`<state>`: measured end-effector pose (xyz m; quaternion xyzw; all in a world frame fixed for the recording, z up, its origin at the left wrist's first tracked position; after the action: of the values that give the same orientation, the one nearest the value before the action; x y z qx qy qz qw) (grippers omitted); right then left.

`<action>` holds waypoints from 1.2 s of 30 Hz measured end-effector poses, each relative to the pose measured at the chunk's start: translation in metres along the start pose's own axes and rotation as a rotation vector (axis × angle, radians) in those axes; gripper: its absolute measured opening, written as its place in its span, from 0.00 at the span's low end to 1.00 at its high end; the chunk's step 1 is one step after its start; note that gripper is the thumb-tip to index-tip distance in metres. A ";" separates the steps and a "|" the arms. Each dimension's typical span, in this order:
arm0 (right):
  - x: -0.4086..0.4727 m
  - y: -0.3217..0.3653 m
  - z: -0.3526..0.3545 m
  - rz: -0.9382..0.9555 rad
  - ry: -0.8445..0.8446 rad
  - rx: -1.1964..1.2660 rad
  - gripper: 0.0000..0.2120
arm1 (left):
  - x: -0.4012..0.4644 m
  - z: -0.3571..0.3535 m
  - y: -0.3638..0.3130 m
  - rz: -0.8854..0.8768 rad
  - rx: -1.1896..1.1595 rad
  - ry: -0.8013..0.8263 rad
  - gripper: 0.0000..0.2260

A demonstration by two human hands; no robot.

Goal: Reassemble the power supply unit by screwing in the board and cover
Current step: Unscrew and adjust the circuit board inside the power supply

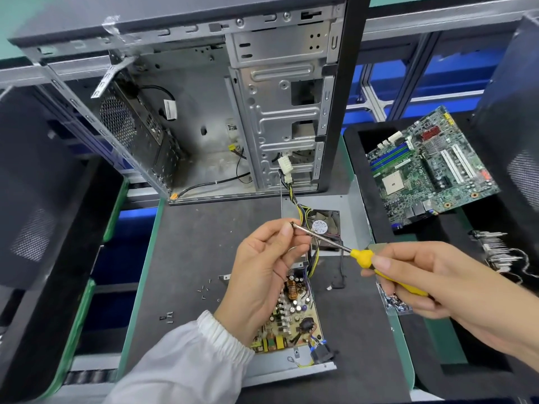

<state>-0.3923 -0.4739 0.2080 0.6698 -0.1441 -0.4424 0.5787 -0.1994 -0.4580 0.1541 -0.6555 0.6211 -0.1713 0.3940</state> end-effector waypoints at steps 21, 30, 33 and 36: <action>-0.038 -0.044 0.039 -0.046 -0.184 -0.022 0.14 | 0.066 -0.043 0.037 -0.073 2.110 0.014 0.09; -0.055 -0.051 0.071 0.121 -0.298 0.061 0.35 | 0.007 -0.008 0.028 -0.137 1.299 0.069 0.06; -0.059 -0.045 0.071 0.141 -0.290 0.065 0.34 | -0.012 0.004 0.026 -0.194 1.086 0.024 0.02; -0.059 -0.045 0.069 0.131 -0.287 0.030 0.29 | -0.026 0.024 0.023 -0.236 0.994 0.019 0.01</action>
<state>-0.4924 -0.4637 0.1971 0.5972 -0.2752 -0.4929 0.5698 -0.2024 -0.4243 0.1293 -0.4529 0.3901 -0.4953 0.6304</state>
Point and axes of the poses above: each hand's wrist, its own x-axis towards the middle knuckle, its own z-axis out of the back of the hand, y = z × x, the point moved 6 cm from there along x, towards the middle knuckle, and after that the axes turned 4 degrees about -x, right-handed, at the moved point
